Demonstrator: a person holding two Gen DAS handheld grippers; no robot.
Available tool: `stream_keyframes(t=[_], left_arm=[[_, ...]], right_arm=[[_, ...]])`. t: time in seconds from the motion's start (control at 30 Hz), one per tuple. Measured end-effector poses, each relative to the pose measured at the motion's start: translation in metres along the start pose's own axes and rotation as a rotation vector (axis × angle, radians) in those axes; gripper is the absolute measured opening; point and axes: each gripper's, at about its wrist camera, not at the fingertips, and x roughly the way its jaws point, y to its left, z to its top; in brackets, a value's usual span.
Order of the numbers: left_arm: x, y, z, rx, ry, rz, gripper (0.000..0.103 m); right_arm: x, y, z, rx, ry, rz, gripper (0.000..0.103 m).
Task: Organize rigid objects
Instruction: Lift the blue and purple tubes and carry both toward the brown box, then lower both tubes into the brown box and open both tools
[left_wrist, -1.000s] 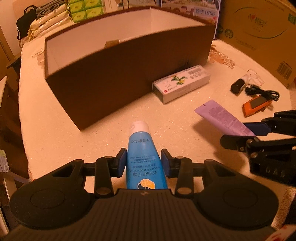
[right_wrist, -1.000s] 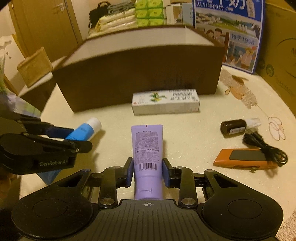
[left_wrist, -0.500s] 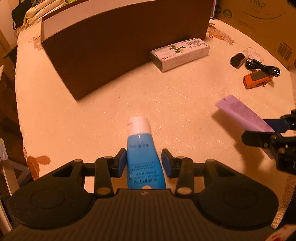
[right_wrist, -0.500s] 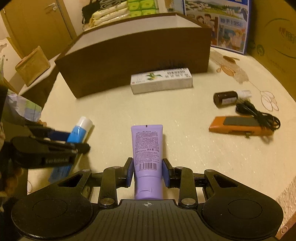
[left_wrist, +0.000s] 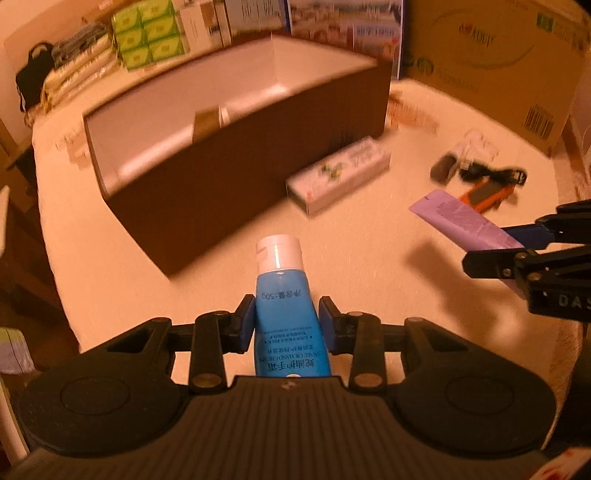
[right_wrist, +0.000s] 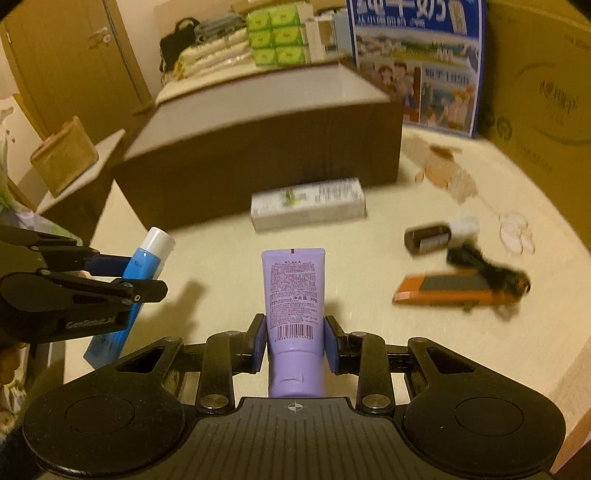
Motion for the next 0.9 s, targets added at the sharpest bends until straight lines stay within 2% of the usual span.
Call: stream_keyframes(t=[0.27,0.5,0.7,0.9], left_arm=[[-0.035,0.019,0.037,-0.007,-0.119,0.022,0.032],[-0.045,0.05,0.078,-0.043,-0.193,0.06,0.032],[-0.029,0.086,0.113,-0.085,-0.2,0.1,0.032],[0.002,0.115,0.141,-0.106,-0.167,0.137,0.032]], right_arm=[[-0.01,0.003,0.05,-0.023,-0.09,0.023,0.029],[-0.004,0.01,0.103,-0.028,-0.16,0.053,0.029],[0.016,0.019,0.15,-0.059,-0.188,0.069,0.029],[0.053,0.015,0.189,-0.107,-0.175,0.012,0.029]])
